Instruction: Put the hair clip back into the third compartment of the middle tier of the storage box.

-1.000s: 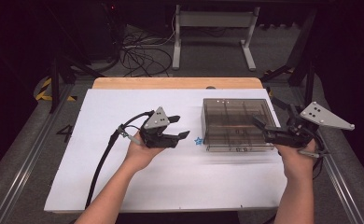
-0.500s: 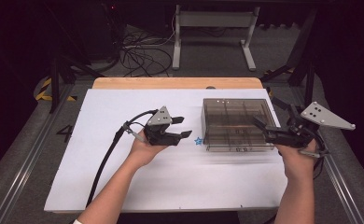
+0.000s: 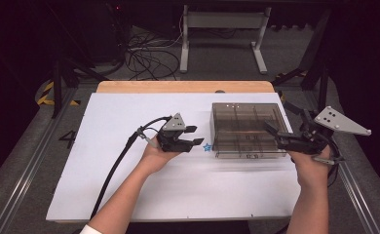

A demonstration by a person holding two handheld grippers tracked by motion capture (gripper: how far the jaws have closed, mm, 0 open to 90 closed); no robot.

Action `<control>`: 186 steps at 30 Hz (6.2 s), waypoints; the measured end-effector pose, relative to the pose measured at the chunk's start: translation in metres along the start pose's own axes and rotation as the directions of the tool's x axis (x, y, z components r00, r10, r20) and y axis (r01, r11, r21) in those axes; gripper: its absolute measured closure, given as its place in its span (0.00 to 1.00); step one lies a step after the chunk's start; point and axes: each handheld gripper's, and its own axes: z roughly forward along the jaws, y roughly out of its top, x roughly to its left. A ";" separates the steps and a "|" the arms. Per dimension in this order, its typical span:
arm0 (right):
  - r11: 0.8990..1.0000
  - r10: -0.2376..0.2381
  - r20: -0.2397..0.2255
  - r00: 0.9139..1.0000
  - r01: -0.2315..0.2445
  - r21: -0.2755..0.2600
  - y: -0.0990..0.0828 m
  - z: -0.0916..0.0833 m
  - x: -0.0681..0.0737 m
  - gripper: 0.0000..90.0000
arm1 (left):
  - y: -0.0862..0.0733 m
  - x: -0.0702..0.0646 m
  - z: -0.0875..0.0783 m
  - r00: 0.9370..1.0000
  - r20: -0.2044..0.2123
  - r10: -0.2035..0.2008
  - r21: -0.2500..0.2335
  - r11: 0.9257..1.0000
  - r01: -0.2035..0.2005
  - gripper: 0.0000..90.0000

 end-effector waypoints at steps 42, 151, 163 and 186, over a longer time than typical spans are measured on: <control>1.000 0.008 -0.002 1.000 -0.008 -0.011 0.000 -0.005 -0.004 0.05 | -0.017 0.000 0.061 0.999 0.003 0.034 0.137 0.990 -0.034 0.60; 1.000 0.014 -0.012 1.000 -0.014 0.006 -0.002 0.004 -0.003 0.05 | 0.031 -0.009 0.014 0.996 0.051 0.073 0.114 0.990 -0.079 0.99; 1.000 0.013 -0.012 1.000 -0.013 0.004 -0.001 0.003 -0.003 0.05 | 0.050 -0.020 0.013 0.992 0.045 0.116 0.092 0.989 -0.120 0.99; 1.000 0.004 -0.010 1.000 -0.004 0.001 -0.001 0.001 -0.004 0.06 | 0.076 -0.037 0.028 0.984 0.066 0.167 0.081 0.982 -0.172 0.99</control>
